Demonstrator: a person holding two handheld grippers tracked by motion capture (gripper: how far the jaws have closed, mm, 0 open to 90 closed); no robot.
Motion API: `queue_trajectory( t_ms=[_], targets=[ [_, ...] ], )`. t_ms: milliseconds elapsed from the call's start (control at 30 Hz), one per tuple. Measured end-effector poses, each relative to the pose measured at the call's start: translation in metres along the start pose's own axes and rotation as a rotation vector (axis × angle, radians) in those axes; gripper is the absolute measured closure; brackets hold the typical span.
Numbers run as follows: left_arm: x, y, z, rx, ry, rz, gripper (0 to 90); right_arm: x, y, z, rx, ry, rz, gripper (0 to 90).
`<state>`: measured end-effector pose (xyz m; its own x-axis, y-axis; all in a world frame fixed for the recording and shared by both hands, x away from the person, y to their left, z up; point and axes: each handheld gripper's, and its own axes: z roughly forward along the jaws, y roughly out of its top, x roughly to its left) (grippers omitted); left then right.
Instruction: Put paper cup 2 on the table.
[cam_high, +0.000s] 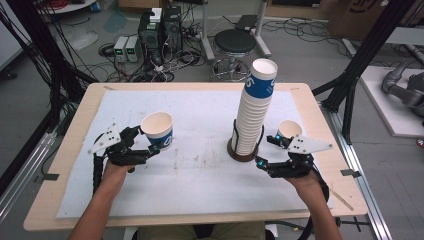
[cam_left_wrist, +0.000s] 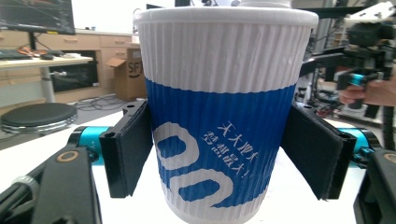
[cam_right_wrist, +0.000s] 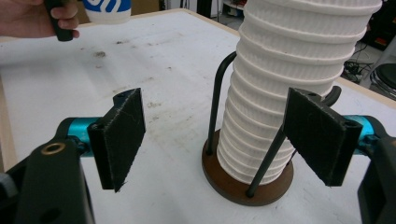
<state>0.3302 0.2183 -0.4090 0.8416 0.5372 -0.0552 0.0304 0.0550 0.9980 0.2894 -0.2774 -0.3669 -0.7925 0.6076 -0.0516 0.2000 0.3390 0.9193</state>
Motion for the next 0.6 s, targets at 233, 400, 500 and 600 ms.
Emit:
queue_trajectory(
  t_ms=[233, 400, 500, 600],
  targets=[
    [0.019, -0.003, -0.006, 0.014, 0.071, -0.015, 26.1, 0.002, 0.000, 0.001, 0.003, 0.004, -0.003, 21.8],
    [0.029, -0.008, -0.012, 0.008, 0.109, -0.030, 26.1, 0.003, 0.001, 0.001, -0.002, 0.005, -0.004, 21.8],
    [0.036, -0.014, -0.017, 0.020, 0.135, -0.040, 26.1, 0.004, 0.001, 0.001, -0.001, 0.007, -0.004, 21.8],
    [0.041, -0.019, -0.020, 0.042, 0.160, -0.052, 26.1, 0.004, 0.000, 0.000, 0.001, 0.008, -0.003, 21.8]
  ],
)
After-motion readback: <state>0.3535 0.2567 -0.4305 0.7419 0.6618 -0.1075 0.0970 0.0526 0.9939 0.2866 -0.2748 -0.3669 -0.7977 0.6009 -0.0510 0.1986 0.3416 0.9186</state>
